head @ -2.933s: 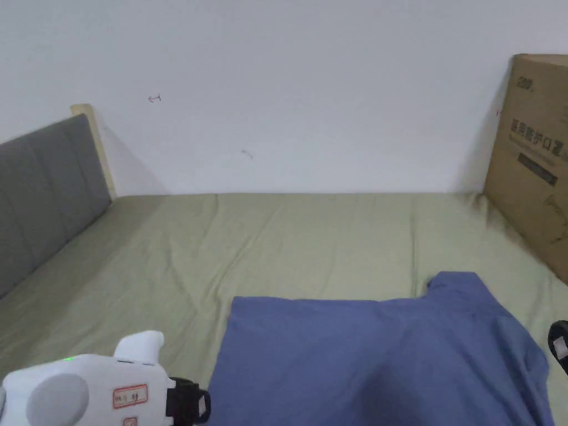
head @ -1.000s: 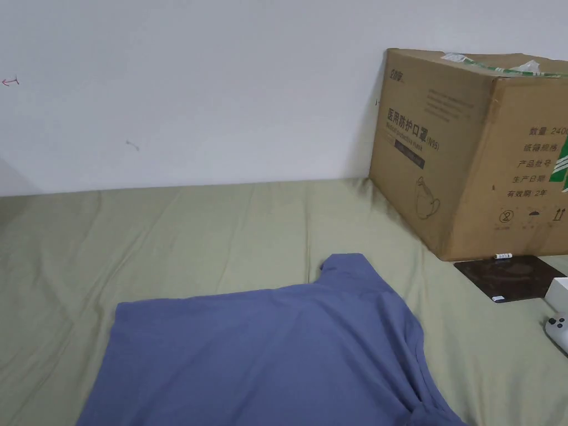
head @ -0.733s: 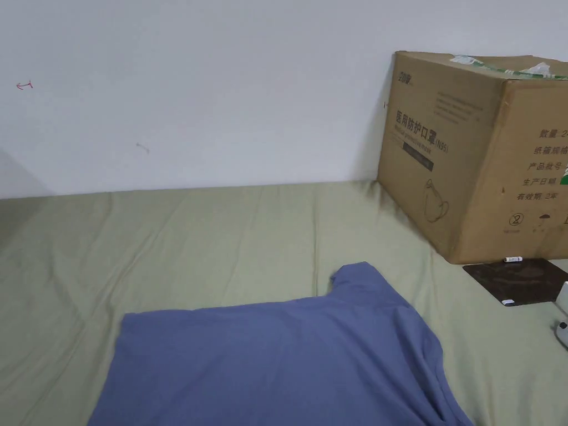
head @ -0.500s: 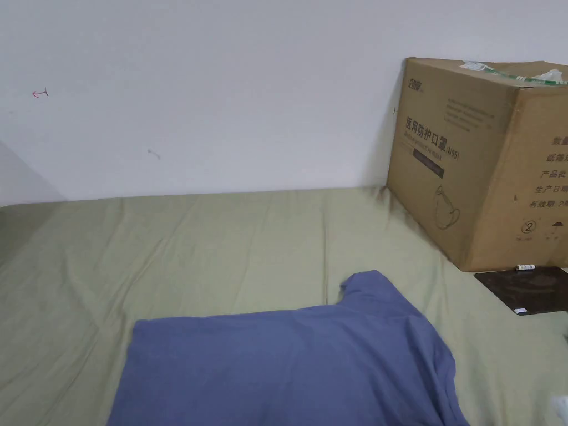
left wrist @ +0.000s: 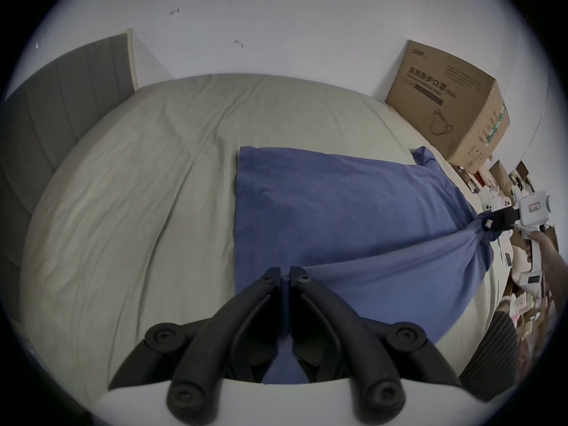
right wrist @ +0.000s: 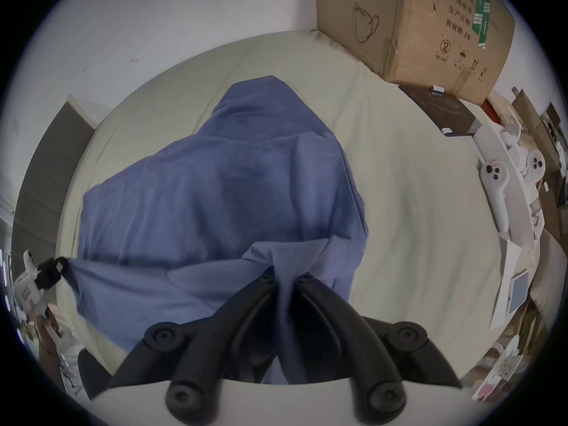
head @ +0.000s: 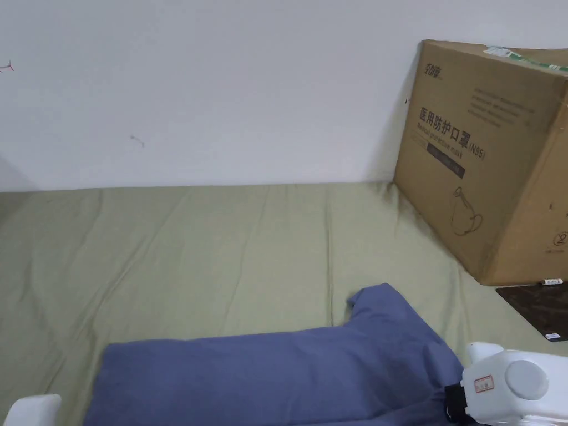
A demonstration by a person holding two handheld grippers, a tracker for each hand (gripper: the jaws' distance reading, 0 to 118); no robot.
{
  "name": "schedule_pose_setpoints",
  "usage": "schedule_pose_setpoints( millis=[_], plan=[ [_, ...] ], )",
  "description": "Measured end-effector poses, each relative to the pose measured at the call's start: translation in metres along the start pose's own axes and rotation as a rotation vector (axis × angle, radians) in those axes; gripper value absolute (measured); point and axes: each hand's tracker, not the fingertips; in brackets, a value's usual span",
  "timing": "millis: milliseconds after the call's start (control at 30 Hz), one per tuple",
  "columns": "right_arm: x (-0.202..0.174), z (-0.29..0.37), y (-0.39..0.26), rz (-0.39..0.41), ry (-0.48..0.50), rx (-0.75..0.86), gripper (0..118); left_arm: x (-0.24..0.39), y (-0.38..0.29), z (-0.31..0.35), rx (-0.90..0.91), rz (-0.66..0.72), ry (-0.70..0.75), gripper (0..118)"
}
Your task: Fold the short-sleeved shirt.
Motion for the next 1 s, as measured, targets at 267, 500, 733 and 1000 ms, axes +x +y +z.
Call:
schedule_pose_setpoints(
  millis=[267, 500, 733, 1000],
  plan=[
    [0.006, 0.056, -0.04, -0.044, -0.024, 0.281, 117, -0.008, -0.014, 0.052, 0.188, 0.235, -0.062, 99],
    [-0.019, 0.165, -0.13, -0.024, 0.139, 0.679, 116, 0.047, -0.043, 0.159, 0.527, 0.207, -0.028, 98],
    [-0.057, 0.213, -0.169, 0.054, 0.191, 0.807, 0, 0.077, -0.06, 0.212, 0.594, 0.098, -0.062, 0],
    [-0.064, 0.211, -0.16, 0.12, 0.225, 0.752, 0, 0.021, -0.022, 0.133, -0.151, 0.254, -0.064, 0]
  ],
)
